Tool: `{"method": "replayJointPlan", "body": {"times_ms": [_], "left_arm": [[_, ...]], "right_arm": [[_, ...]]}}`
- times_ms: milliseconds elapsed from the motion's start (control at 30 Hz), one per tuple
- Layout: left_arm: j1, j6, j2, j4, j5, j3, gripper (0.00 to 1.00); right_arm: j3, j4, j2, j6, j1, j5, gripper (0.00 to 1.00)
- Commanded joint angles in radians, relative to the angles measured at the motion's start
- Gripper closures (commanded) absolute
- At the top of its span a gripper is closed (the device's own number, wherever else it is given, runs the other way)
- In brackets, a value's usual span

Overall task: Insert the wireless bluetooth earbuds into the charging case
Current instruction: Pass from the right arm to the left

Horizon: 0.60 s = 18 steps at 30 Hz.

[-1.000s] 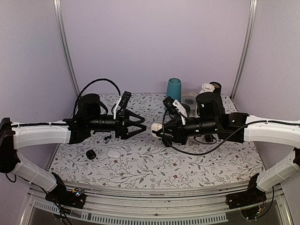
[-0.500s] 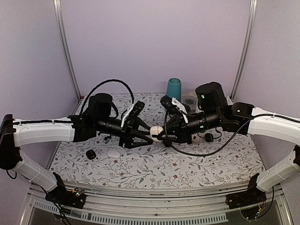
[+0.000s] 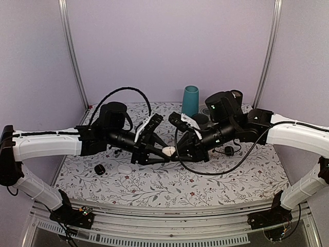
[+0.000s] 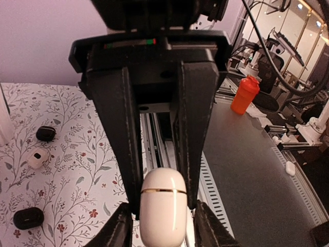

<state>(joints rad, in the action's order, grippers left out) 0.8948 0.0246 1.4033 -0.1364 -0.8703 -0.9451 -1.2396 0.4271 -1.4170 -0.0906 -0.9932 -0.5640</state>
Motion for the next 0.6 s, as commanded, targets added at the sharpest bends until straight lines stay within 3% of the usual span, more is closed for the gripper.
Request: {"method": "replayJointPlan", "body": {"times_ms": [0,200,400,500,567], "left_arm": [[0.020,-0.022,-0.008,0.024,-0.003,-0.035,0.62],[0.025,-0.031,-0.010,0.048,0.006,-0.044,0.70],[0.040,-0.029,-0.013,0.034,0.024,-0.041,0.87],[0.047,-0.006,-0.012,-0.009,0.033,-0.023,0.96],[0.047,0.023,-0.017,-0.061,0.046,0.004,1.00]], "right_arm": [[-0.040,0.033,-0.009,-0.023,-0.003,0.008,0.95],[-0.040,0.038,-0.001,-0.024,-0.004,0.022,0.95],[-0.044,0.037,-0.011,-0.021,-0.003,0.009,0.94],[-0.041,0.020,-0.013,-0.012,-0.003,0.007,0.89],[-0.030,-0.001,-0.011,-0.004,-0.002,0.011,0.80]]}}
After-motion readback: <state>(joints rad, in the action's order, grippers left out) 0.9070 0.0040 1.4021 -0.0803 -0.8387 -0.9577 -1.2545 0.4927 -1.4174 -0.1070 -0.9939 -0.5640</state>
